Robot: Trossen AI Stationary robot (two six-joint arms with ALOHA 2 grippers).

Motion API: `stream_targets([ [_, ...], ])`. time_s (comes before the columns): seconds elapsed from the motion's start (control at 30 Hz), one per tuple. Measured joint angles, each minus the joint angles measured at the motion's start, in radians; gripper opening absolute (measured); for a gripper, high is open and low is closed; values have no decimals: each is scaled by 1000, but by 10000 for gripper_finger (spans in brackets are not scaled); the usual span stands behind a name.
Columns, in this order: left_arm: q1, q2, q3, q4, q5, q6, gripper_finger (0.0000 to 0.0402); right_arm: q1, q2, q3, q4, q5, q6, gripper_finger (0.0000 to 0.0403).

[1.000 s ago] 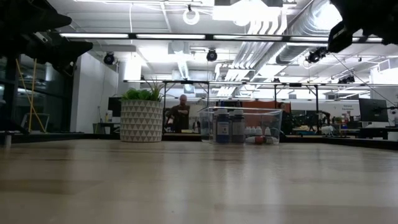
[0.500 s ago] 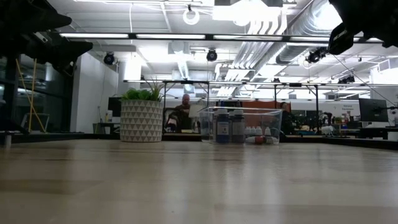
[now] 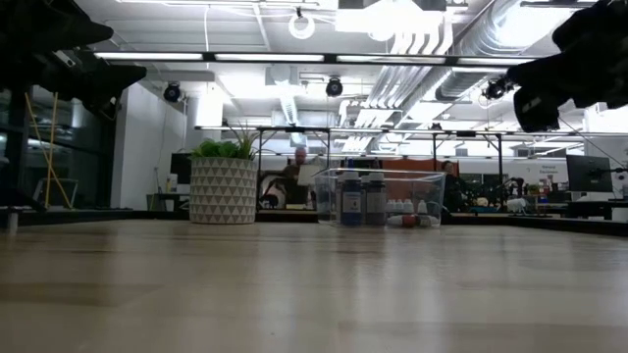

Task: Pick & Place food coloring
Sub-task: Return to Home Position

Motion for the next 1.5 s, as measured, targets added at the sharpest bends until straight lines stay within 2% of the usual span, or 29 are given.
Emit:
stream_targets([
  [0.37,0,0,0,0,0,0,271,0,33,0,-12,72,-56,0],
  [1.5,0,0,0,0,0,0,271,0,34,0,-10,75,-50,0],
])
